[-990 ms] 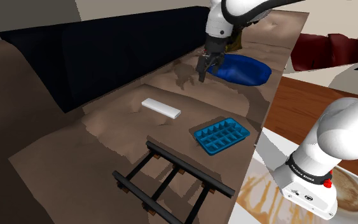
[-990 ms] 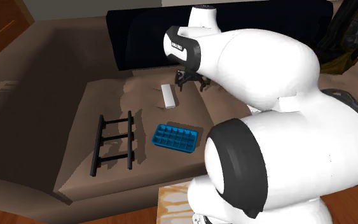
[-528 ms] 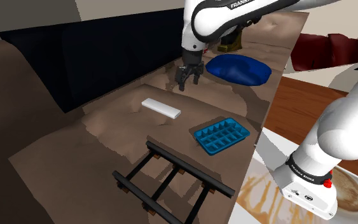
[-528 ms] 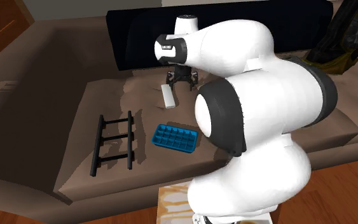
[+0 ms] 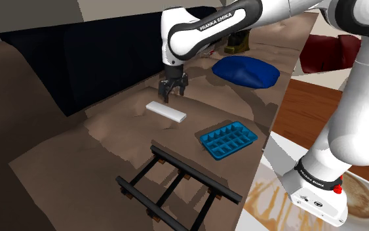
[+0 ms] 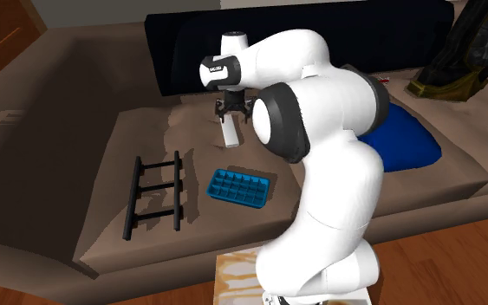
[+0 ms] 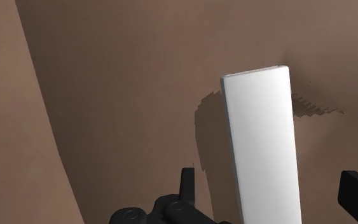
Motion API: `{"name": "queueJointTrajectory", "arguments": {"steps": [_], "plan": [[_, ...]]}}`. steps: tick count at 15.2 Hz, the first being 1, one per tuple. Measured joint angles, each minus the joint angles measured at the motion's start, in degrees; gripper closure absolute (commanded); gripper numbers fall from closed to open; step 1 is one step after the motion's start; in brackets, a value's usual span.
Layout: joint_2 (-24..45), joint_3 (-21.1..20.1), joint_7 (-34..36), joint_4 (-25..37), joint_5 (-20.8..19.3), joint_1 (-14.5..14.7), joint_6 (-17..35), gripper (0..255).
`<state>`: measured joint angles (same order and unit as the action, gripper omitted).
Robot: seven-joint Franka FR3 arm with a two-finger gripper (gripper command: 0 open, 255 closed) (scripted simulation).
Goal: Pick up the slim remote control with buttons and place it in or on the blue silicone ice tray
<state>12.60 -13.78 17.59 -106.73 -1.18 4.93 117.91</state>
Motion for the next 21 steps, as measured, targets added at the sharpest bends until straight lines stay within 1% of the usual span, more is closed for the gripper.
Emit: {"name": "queueJointTrajectory", "arguments": {"steps": [2,3,4,7,12,18,19,21], "plan": [[4.6,-0.12,1.76,4.31,-1.36,1.16,-0.29,0],[7.43,-0.01,2.39,7.54,-2.09,1.7,-1.04,0],[9.07,0.11,2.68,9.05,-2.49,1.97,-1.17,0],[11.57,0.27,3.36,9.81,-3.14,2.53,0.34,0],[13.08,0.48,3.59,8.15,-3.57,2.65,3.47,0],[13.41,0.5,3.73,8.05,-3.67,2.76,3.92,0],[13.41,0.5,3.73,8.05,-3.67,2.76,3.92,255],[13.36,0.47,3.72,8.07,-3.66,2.77,3.92,255]]}}
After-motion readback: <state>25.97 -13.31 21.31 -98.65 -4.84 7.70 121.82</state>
